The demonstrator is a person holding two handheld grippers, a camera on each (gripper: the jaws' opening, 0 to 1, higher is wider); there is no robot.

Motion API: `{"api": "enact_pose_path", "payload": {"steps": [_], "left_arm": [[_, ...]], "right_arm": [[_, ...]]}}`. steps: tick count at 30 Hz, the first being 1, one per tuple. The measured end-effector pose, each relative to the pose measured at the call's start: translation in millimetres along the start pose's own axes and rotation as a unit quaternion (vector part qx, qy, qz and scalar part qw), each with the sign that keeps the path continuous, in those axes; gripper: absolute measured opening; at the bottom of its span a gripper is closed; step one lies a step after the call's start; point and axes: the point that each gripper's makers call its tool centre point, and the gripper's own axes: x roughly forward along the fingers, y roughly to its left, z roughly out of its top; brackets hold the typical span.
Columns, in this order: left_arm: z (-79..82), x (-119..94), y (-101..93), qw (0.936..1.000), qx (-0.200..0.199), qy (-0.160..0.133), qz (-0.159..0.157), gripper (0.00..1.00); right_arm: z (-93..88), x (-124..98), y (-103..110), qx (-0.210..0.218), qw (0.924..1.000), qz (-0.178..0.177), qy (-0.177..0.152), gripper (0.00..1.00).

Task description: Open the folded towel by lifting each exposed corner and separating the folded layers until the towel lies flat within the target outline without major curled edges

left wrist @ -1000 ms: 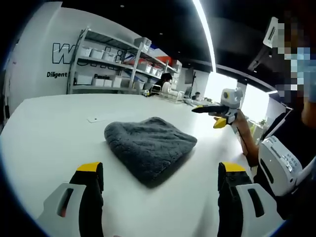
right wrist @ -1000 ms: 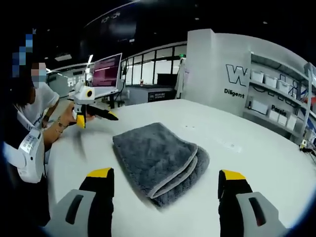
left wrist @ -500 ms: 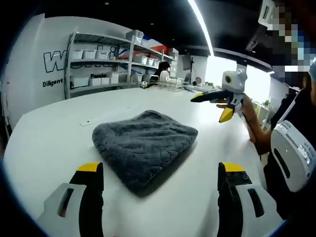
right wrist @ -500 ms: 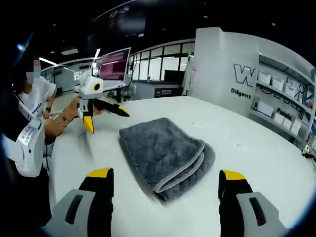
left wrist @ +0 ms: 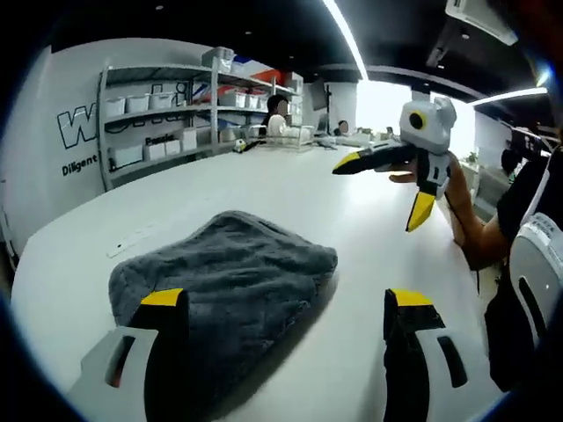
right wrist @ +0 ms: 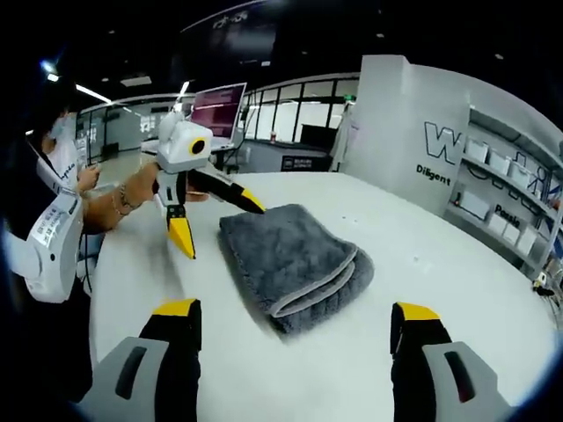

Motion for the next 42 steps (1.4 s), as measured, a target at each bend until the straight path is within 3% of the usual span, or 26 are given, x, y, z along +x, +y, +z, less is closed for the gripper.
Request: {"api": "enact_pose_path", "payload": {"steps": [4, 8, 13, 16, 18, 21, 22, 24, 28, 30, 33, 36, 42], "left_arm": [[10.8, 16, -11.6, 0.9999, 0.007, -0.010, -0.007, 0.84], [12.9, 28, -14.7, 0.9997, 0.026, -0.002, 0.006, 0.79], [13.9, 43, -29.3, 0.9993, 0.035, -0.003, -0.012, 0.58], [14.0, 52, -34.3, 0.9992, 0.038, -0.008, -0.009, 0.59], [9.7, 57, -34.2, 0.9983, 0.058, 0.004, -0.001, 0.56], [2.0, 62, -32.3, 0.9950, 0.092, 0.028, 0.027, 0.44], [3.7, 64, -32.9, 0.9932, 0.109, 0.024, 0.035, 0.41], [3.6, 67, -37.0, 0.9920, 0.118, 0.024, 0.038, 0.40], [-11.0, 70, -40.5, 0.9851, 0.153, 0.068, 0.037, 0.31], [-14.6, 75, -40.7, 0.9840, 0.160, 0.069, 0.039, 0.30], [-17.2, 79, -36.0, 0.9833, 0.163, 0.070, 0.043, 0.25], [-16.7, 79, -32.2, 0.9840, 0.160, 0.065, 0.043, 0.12], [-4.5, 73, -26.0, 0.9942, 0.099, 0.021, 0.036, 0.05]], "right_arm": [[-2.2, -7, 0, 0.000, 1.0000, 0.005, -0.002, 0.88], [-1.0, -16, 2, 0.002, 0.9998, 0.014, -0.014, 0.88], [0.6, -23, 2, 0.004, 0.9995, 0.017, -0.026, 0.88], [1.7, -21, 7, 0.006, 0.9990, 0.028, -0.034, 0.87], [-0.9, -20, 9, 0.001, 0.9990, 0.032, -0.031, 0.87], [-3.7, -20, 9, 0.000, 0.9989, 0.035, -0.030, 0.87], [-4.6, -19, 9, 0.002, 0.9989, 0.036, -0.030, 0.87], [-5.8, -19, 8, 0.006, 0.9989, 0.036, -0.031, 0.87], [-10.4, -18, 6, 0.011, 0.9988, 0.037, -0.028, 0.86], [-11.7, -18, 5, 0.014, 0.9988, 0.037, -0.029, 0.86], [-13.0, -19, 3, 0.017, 0.9989, 0.034, -0.029, 0.86], [-14.7, -19, 4, 0.018, 0.9988, 0.036, -0.028, 0.85], [-18.4, -18, 4, 0.018, 0.9989, 0.038, -0.022, 0.84]]}}
